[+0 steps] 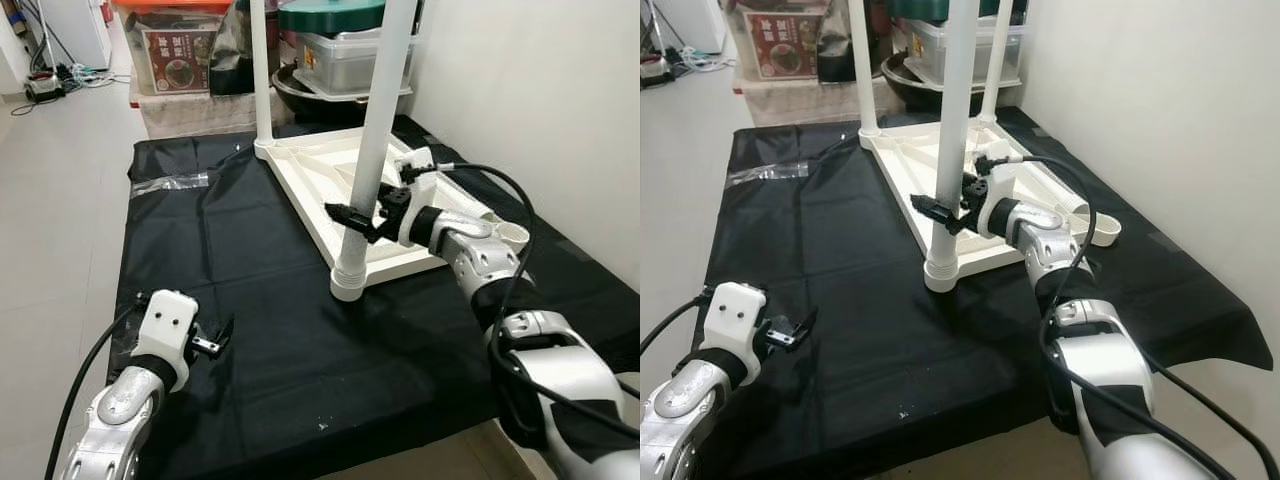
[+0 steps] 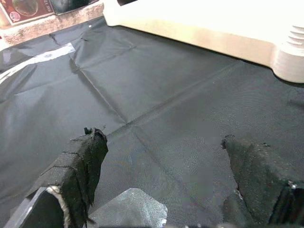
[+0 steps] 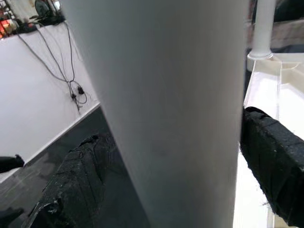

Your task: Building children table

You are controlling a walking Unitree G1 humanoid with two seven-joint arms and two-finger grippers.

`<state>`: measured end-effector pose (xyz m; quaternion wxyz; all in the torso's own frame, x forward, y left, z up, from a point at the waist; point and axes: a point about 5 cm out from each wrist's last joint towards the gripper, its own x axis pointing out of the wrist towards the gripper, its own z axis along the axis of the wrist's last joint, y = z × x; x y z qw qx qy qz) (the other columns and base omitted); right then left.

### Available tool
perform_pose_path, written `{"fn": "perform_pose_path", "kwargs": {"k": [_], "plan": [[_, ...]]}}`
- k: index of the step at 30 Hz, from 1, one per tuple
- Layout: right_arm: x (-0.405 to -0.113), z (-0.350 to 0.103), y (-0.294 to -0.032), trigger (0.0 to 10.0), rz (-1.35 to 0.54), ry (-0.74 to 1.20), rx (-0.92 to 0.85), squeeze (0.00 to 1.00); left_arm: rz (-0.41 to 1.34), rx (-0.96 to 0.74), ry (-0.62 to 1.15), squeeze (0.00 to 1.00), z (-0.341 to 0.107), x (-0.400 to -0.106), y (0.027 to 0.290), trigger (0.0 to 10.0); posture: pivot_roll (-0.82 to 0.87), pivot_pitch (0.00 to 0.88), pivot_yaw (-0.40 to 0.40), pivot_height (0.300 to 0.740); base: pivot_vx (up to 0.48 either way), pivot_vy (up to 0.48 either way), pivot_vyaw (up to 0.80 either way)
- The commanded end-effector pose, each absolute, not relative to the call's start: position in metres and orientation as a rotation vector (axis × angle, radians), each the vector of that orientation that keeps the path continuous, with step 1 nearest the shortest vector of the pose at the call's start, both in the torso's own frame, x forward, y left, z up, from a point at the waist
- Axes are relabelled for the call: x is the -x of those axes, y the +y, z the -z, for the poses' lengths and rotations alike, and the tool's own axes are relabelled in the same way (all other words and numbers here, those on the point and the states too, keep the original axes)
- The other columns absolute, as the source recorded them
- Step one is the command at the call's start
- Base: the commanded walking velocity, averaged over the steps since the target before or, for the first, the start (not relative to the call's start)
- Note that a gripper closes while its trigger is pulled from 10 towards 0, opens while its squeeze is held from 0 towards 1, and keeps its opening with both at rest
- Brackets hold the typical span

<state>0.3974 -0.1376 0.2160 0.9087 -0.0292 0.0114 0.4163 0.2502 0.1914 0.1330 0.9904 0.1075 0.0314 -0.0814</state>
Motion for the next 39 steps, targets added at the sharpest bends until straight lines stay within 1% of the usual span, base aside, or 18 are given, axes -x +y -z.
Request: {"fn": "perform_pose_path", "kwargs": {"k": [1,2,3,4,5,6,7,12,20,21,22,25,27,29,31,33,35,39], "plan": [[-0.398,-0.217,-0.134,10.0,-0.875,0.018,0.075,0.00,0.161,-0.213,0.083,0.00,-0.127,-0.248,0.191,10.0,0.04,0.000,-0.086,0.740,0.000,0.000,0.00],[-0.398,-0.217,-0.134,10.0,-0.875,0.018,0.075,0.00,0.161,-0.213,0.083,0.00,-0.127,-0.248,0.191,10.0,0.04,0.000,-0.086,0.740,0.000,0.000,0.00],[-0.399,-0.217,-0.133,7.4,-0.866,0.013,0.080,0.00,0.159,-0.213,0.082,0.00,-0.127,-0.248,0.191,10.0,0.05,0.000,-0.090,0.740,0.000,0.000,0.00],[-0.399,-0.217,-0.133,7.4,-0.866,0.013,0.080,0.00,0.159,-0.213,0.082,0.00,-0.127,-0.248,0.191,10.0,0.05,0.000,-0.090,0.740,0.000,0.000,0.00],[-0.400,-0.217,-0.134,0.7,-0.858,0.010,0.079,0.00,0.157,-0.214,0.082,0.00,-0.127,-0.248,0.192,10.0,0.05,0.000,-0.090,0.740,0.000,0.000,0.00],[-0.400,-0.217,-0.134,0.7,-0.858,0.010,0.079,0.00,0.157,-0.214,0.082,0.00,-0.127,-0.248,0.192,10.0,0.05,0.000,-0.090,0.740,0.000,0.000,0.00],[-0.401,-0.216,-0.135,0.0,-0.840,0.015,0.080,0.00,0.155,-0.215,0.083,0.00,-0.127,-0.247,0.193,10.0,0.05,0.000,-0.092,0.740,0.000,0.000,0.00],[-0.403,-0.213,-0.139,0.0,-0.781,0.023,0.077,0.00,0.154,-0.217,0.084,0.00,-0.127,-0.246,0.194,10.0,0.05,0.000,-0.088,0.740,0.000,0.000,0.00],[-0.406,-0.194,-0.143,0.0,-0.565,0.091,-0.001,0.00,0.165,-0.216,0.079,0.00,-0.128,-0.248,0.191,10.0,0.05,0.000,-0.085,0.740,0.000,0.000,0.00],[-0.407,-0.187,-0.143,0.0,-0.471,0.119,-0.029,0.00,0.166,-0.217,0.079,0.00,-0.128,-0.248,0.191,10.0,0.04,0.000,-0.082,0.740,0.000,0.000,0.00],[-0.407,-0.173,-0.143,0.0,-0.240,0.152,-0.084,0.00,0.166,-0.218,0.081,0.00,-0.127,-0.247,0.191,10.0,0.04,0.000,-0.083,0.740,0.000,0.000,0.00],[-0.403,-0.163,-0.137,0.0,-0.119,0.163,-0.134,0.00,0.165,-0.218,0.082,0.00,-0.127,-0.247,0.191,10.0,0.04,0.000,-0.084,0.740,0.000,0.000,0.00],[-0.403,-0.163,-0.137,0.0,-0.119,0.163,-0.134,0.00,0.165,-0.218,0.082,0.00,-0.127,-0.247,0.191,10.0,0.04,0.000,-0.084,0.740,0.000,0.000,0.00],[-0.397,-0.157,-0.127,0.0,-0.086,0.151,-0.151,0.00,0.162,-0.216,0.080,0.00,-0.128,-0.248,0.191,10.0,0.04,0.000,-0.079,0.740,0.000,0.000,0.00],[-0.383,-0.145,-0.103,0.0,-0.038,0.165,-0.181,0.00,0.160,-0.214,0.077,0.00,-0.129,-0.249,0.191,10.0,0.05,0.000,-0.078,0.740,0.000,0.000,0.00],[-0.383,-0.145,-0.103,0.0,-0.038,0.165,-0.181,0.00,0.160,-0.214,0.077,0.00,-0.129,-0.249,0.191,10.0,0.05,0.000,-0.078,0.740,0.000,0.000,0.00],[-0.378,-0.147,-0.086,0.0,-0.036,0.157,-0.195,0.00,0.156,-0.216,0.074,0.00,-0.130,-0.251,0.191,10.0,0.04,0.000,-0.083,0.740,0.000,0.000,0.00],[-0.380,-0.153,-0.080,0.0,-0.036,0.152,-0.207,0.00,0.152,-0.216,0.072,0.00,-0.130,-0.252,0.192,10.0,0.04,0.000,-0.083,0.740,0.000,0.000,0.00]]}}
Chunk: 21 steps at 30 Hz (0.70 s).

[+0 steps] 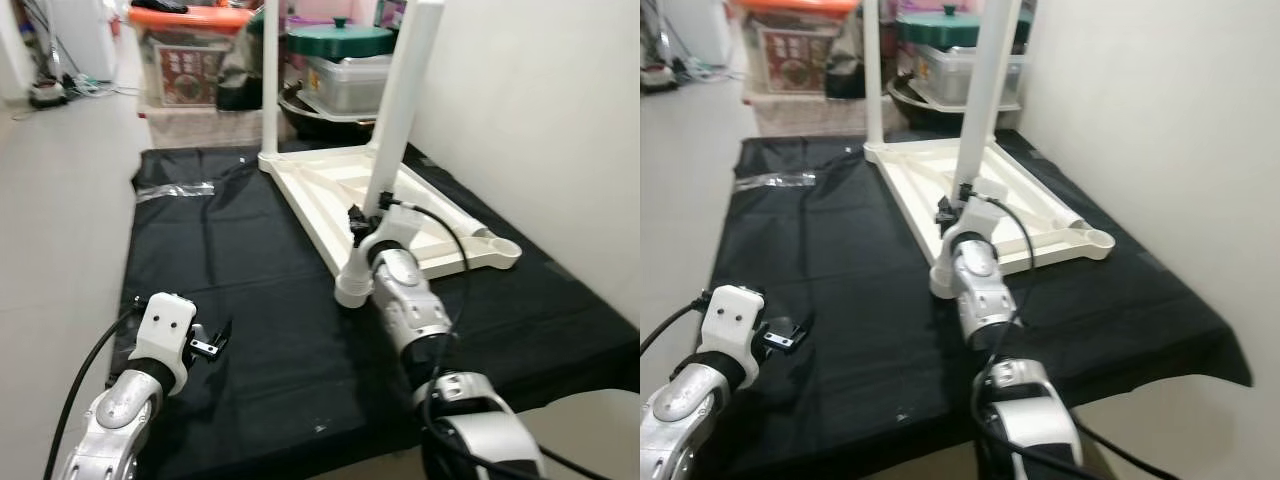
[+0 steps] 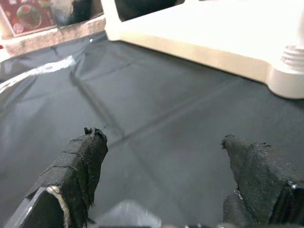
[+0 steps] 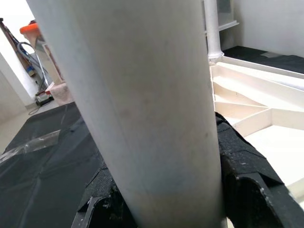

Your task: Building children table

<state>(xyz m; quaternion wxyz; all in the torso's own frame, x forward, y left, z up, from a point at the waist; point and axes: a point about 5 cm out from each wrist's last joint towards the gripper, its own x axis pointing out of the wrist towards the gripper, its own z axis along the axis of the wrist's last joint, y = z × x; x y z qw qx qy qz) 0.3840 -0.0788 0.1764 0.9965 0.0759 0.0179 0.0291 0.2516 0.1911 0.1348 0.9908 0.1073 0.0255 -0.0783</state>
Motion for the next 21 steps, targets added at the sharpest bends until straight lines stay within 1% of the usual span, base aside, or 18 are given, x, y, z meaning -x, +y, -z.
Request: {"fn": "perform_pose_path", "kwargs": {"k": [1,4,5,7,8,10,11,12,13,17,19,20,21], "plan": [[-0.380,-0.153,-0.080,0.0,-0.036,0.152,-0.207,0.00,0.152,-0.216,0.072,0.00,-0.130,-0.252,0.192,10.0,0.04,0.000,-0.083,0.740,0.000,0.000,0.00],[-0.383,-0.157,-0.077,0.0,-0.057,0.159,-0.215,0.00,0.152,-0.215,0.071,0.00,-0.130,-0.252,0.191,10.0,0.05,0.000,-0.084,0.740,0.000,0.000,0.00],[-0.384,-0.161,-0.074,10.0,-0.094,0.163,-0.224,0.00,0.152,-0.213,0.073,0.00,-0.130,-0.251,0.191,10.0,0.04,0.000,-0.079,0.740,0.000,0.000,0.00],[-0.384,-0.165,-0.072,10.0,-0.119,0.166,-0.230,0.00,0.153,-0.212,0.074,0.00,-0.129,-0.250,0.191,10.0,0.04,0.000,-0.079,0.740,0.000,0.000,0.00],[-0.385,-0.170,-0.076,10.0,-0.143,0.137,-0.233,0.92,0.155,-0.212,0.075,0.00,-0.129,-0.250,0.191,10.0,0.04,0.000,-0.079,0.740,0.000,0.000,0.00],[-0.384,-0.174,-0.079,10.0,-0.144,0.116,-0.233,0.92,0.156,-0.213,0.076,0.00,-0.129,-0.250,0.191,10.0,0.04,0.000,-0.079,0.740,0.000,0.000,0.00],[-0.384,-0.180,-0.083,10.0,-0.146,0.095,-0.211,1.00,0.158,-0.214,0.076,0.00,-0.129,-0.250,0.190,10.0,0.04,0.000,-0.079,0.740,0.000,0.000,0.00],[-0.384,-0.180,-0.083,10.0,-0.146,0.095,-0.211,1.00,0.158,-0.214,0.076,0.00,-0.129,-0.250,0.190,10.0,0.04,0.000,-0.079,0.740,0.000,0.000,0.00],[-0.381,-0.192,-0.089,10.0,-0.149,0.063,-0.177,0.00,0.163,-0.213,0.075,0.00,-0.129,-0.251,0.190,10.0,0.03,0.000,-0.068,0.740,0.000,0.000,0.00],[-0.380,-0.204,-0.095,10.0,-0.153,0.032,-0.177,0.00,0.168,-0.213,0.075,0.00,-0.129,-0.252,0.189,10.0,0.02,0.000,-0.065,0.740,0.000,0.000,0.00],[-0.381,-0.210,-0.097,10.0,-0.183,0.006,-0.166,0.00,0.172,-0.212,0.075,0.00,-0.129,-0.252,0.188,10.0,0.02,0.000,-0.062,0.740,0.000,0.000,0.00],[-0.382,-0.218,-0.101,10.0,-0.232,-0.034,-0.136,0.00,0.176,-0.212,0.075,0.00,-0.129,-0.252,0.188,10.0,0.02,0.000,-0.059,0.740,0.000,0.000,0.00],[-0.382,-0.218,-0.101,10.0,-0.232,-0.034,-0.136,0.00,0.176,-0.212,0.075,0.00,-0.129,-0.252,0.188,10.0,0.02,0.000,-0.059,0.740,0.000,0.000,0.00]]}}
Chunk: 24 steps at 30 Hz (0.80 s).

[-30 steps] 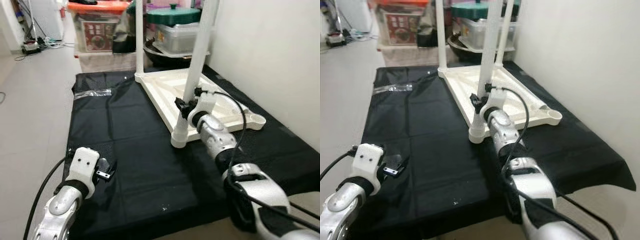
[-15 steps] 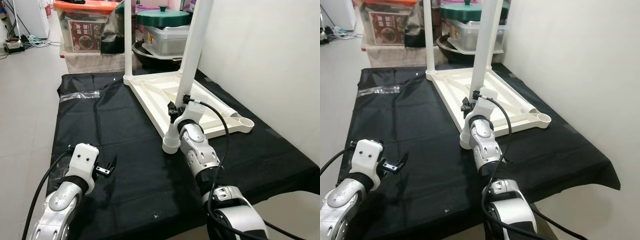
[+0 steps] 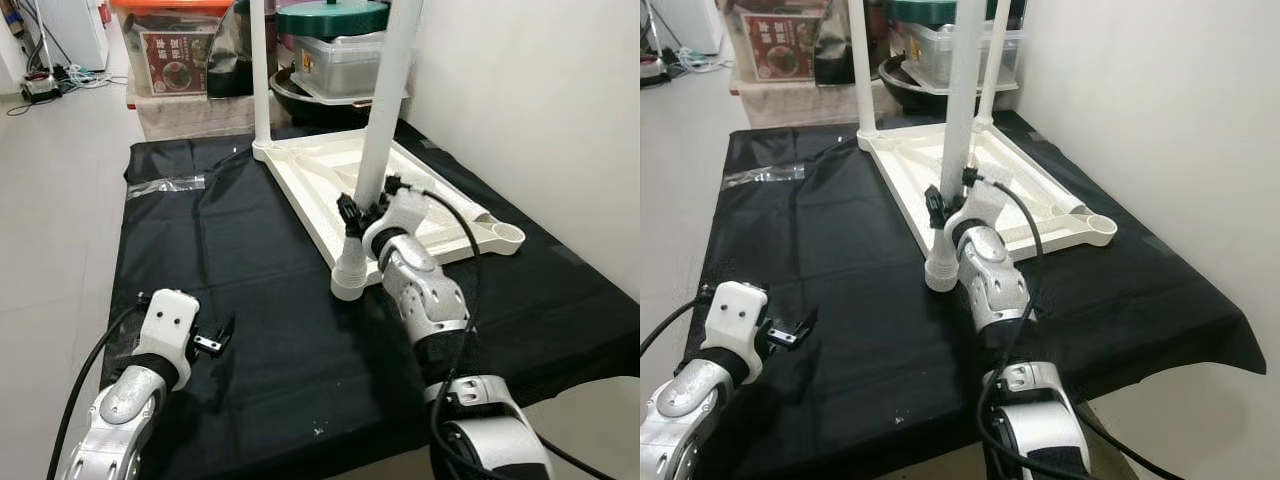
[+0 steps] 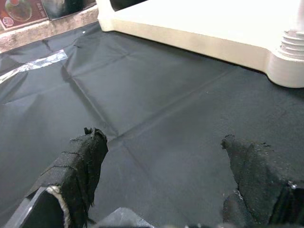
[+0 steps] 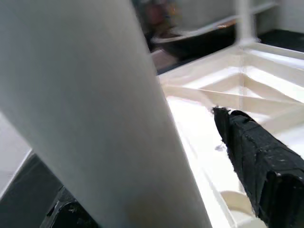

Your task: Building children table

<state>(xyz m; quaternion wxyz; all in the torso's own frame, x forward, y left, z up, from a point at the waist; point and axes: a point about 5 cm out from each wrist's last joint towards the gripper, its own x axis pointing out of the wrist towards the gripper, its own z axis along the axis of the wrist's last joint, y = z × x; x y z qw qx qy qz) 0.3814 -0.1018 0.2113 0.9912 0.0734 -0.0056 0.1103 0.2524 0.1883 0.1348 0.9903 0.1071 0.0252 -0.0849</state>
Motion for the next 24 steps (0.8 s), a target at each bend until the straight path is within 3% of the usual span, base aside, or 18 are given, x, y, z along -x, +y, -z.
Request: {"fn": "perform_pose_path", "kwargs": {"k": [1,5,8,15,23,24], "plan": [[-0.384,-0.224,-0.106,10.0,-0.312,-0.056,-0.096,0.00,0.179,-0.213,0.075,0.00,-0.129,-0.252,0.188,10.0,0.02,0.000,-0.059,0.740,0.000,0.000,0.00],[-0.387,-0.228,-0.111,10.0,-0.368,-0.067,-0.037,0.00,0.181,-0.213,0.075,0.00,-0.129,-0.253,0.188,10.0,0.01,0.000,-0.061,0.740,0.000,0.000,0.00],[-0.394,-0.228,-0.127,10.0,-0.556,-0.014,0.056,0.00,0.187,-0.211,0.075,0.00,-0.128,-0.253,0.186,10.0,0.01,0.000,-0.064,0.740,0.000,0.000,0.00],[-0.398,-0.235,-0.138,10.0,-0.717,0.045,0.067,0.00,0.194,-0.211,0.075,0.00,-0.127,-0.253,0.185,10.0,0.01,0.000,-0.067,0.740,0.000,0.000,0.00],[-0.401,-0.234,-0.143,10.0,-0.730,0.047,0.082,0.00,0.194,-0.211,0.074,0.00,-0.127,-0.254,0.185,10.0,0.01,0.000,-0.071,0.740,0.000,0.000,0.00],[-0.402,-0.234,-0.145,3.2,-0.740,0.041,0.073,0.00,0.194,-0.211,0.073,0.00,-0.127,-0.254,0.184,10.0,0.01,0.000,-0.072,0.740,0.000,0.000,0.00]]}}
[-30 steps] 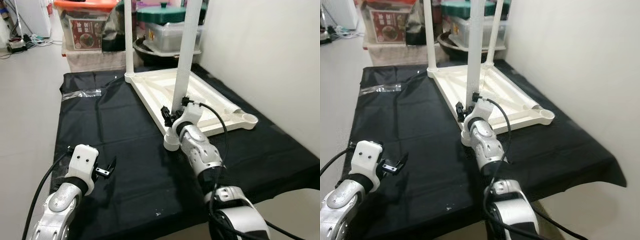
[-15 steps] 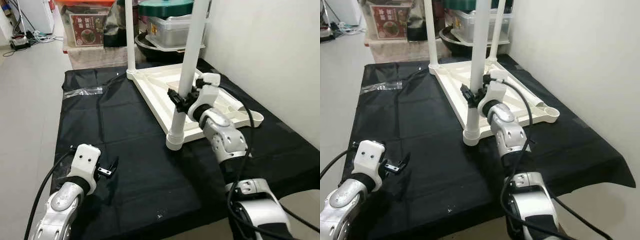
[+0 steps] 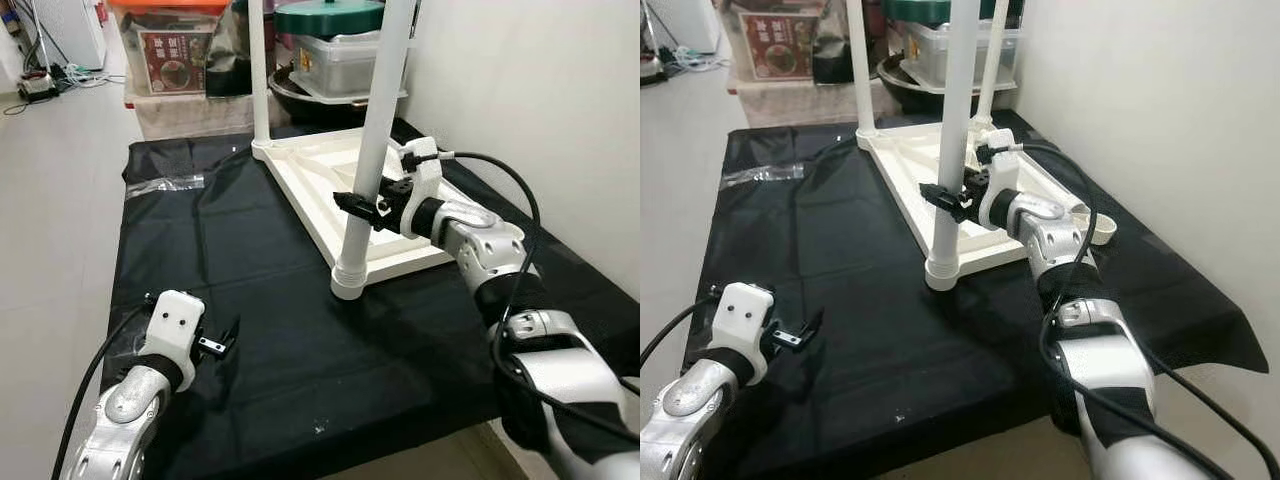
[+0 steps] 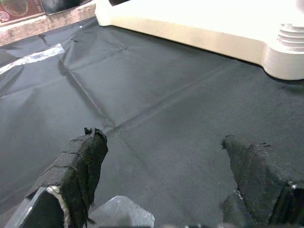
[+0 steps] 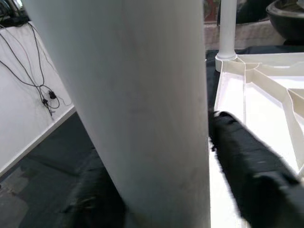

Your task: Building children table

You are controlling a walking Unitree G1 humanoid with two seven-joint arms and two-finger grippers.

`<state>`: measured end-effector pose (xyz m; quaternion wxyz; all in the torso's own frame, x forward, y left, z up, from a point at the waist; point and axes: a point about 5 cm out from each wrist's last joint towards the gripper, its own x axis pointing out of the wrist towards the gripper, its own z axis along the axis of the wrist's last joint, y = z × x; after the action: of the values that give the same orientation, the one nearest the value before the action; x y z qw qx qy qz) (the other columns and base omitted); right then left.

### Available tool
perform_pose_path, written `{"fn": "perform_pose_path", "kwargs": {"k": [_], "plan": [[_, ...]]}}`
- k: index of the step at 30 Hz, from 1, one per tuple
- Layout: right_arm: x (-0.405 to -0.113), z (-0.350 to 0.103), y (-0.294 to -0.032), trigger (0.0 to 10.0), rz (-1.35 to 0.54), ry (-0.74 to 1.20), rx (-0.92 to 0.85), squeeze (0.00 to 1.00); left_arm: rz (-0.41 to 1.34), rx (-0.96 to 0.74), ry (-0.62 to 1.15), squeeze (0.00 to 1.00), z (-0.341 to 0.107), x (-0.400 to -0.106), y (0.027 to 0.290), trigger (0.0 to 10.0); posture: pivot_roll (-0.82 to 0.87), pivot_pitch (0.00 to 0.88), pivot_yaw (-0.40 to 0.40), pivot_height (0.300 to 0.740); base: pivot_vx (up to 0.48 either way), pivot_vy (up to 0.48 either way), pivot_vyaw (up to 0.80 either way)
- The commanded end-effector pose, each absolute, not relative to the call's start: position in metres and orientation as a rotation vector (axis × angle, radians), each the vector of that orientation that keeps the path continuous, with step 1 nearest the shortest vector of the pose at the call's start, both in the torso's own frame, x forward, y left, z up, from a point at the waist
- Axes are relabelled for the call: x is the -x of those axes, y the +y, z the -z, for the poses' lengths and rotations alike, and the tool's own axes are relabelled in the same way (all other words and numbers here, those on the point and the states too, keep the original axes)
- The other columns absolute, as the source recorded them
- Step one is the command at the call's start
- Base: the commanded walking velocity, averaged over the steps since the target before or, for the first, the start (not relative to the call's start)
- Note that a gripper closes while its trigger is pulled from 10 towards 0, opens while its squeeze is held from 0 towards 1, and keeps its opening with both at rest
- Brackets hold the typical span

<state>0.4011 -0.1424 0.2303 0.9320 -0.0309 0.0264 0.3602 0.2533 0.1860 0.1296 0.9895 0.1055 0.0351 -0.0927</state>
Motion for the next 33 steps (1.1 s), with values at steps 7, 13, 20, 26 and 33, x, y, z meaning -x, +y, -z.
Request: {"fn": "perform_pose_path", "kwargs": {"k": [7,13,20,26,33], "plan": [[-0.404,-0.227,-0.149,0.0,-0.708,0.058,0.015,0.00,0.190,-0.211,0.073,0.00,-0.127,-0.253,0.185,10.0,0.03,0.000,-0.081,0.740,0.000,0.000,0.00],[-0.407,-0.201,-0.166,0.0,-0.166,0.096,-0.111,0.00,0.184,-0.213,0.075,0.00,-0.127,-0.251,0.186,10.0,0.04,0.000,-0.088,0.740,0.000,0.000,0.00],[-0.383,-0.181,-0.148,0.0,0.050,0.134,-0.164,0.00,0.180,-0.213,0.072,0.00,-0.128,-0.251,0.187,10.0,0.04,0.000,-0.084,0.740,0.000,0.000,0.00],[-0.368,-0.180,-0.099,0.0,-0.039,0.126,-0.242,0.00,0.177,-0.218,0.066,0.00,-0.131,-0.254,0.188,10.0,0.04,0.000,-0.085,0.740,0.000,0.000,0.00],[-0.372,-0.179,-0.092,4.6,-0.114,0.158,-0.245,0.00,0.175,-0.213,0.067,0.00,-0.130,-0.254,0.186,10.0,0.04,0.000,-0.088,0.740,0.000,0.000,0.00]]}}
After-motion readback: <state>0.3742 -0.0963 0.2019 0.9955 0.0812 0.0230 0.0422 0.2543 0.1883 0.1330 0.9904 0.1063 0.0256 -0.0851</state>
